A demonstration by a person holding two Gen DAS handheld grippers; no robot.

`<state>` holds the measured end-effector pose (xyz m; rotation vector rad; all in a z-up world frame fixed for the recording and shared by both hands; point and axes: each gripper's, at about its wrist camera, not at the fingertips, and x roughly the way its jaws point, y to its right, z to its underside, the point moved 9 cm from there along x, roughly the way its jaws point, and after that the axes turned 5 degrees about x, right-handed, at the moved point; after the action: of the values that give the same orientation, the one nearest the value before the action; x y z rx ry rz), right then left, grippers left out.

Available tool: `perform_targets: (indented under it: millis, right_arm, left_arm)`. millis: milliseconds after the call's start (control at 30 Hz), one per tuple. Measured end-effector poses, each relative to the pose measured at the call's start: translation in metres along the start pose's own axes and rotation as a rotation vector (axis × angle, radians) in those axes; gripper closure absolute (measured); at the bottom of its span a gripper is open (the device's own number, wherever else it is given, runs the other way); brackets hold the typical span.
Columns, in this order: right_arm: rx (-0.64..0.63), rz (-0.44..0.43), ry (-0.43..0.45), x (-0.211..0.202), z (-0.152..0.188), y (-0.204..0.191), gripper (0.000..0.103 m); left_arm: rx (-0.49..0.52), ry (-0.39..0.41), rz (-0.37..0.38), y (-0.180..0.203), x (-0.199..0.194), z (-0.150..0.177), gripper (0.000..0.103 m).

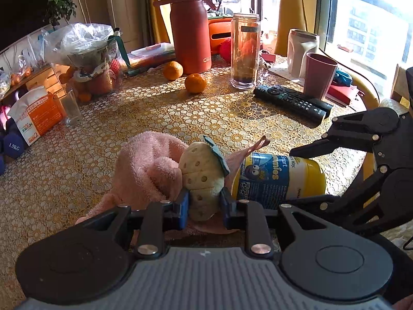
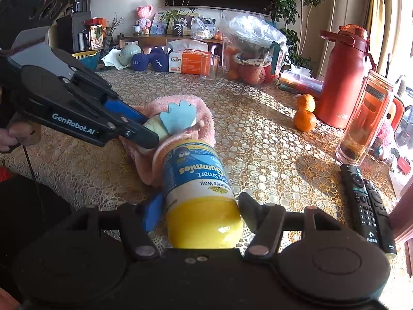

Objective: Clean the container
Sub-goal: 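Rub the towel and plush along the bottle side with the left gripper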

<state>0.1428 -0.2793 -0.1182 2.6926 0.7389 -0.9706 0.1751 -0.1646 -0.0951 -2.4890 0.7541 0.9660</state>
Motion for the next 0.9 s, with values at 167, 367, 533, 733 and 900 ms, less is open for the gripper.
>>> perform_targets:
  millis: [167,367,533,733,900]
  right_arm:
    - [0.023,-0.013,-0.014,0.001,-0.001,0.003,0.04]
    - [0.06,-0.034,-0.026,0.002,-0.001,0.008,0.04]
    - [0.109,-0.067,-0.036,0.003,-0.002,0.014,0.04]
    - [0.114,-0.078,-0.036,0.002,-0.001,0.014,0.04]
    - [0.143,-0.091,-0.036,0.004,-0.003,0.016,0.041]
  left_arm:
    - [0.144,0.015,-0.066,0.017,-0.003,0.009,0.029]
    - [0.346,0.037,-0.135,0.037,0.011,0.011,0.022]
    - [0.438,-0.012,-0.152,0.034,0.037,0.018,0.021]
    - [0.317,-0.043,-0.083,0.02,0.042,0.014,0.057]
    - [0.176,-0.018,-0.044,0.007,0.031,0.005,0.084]
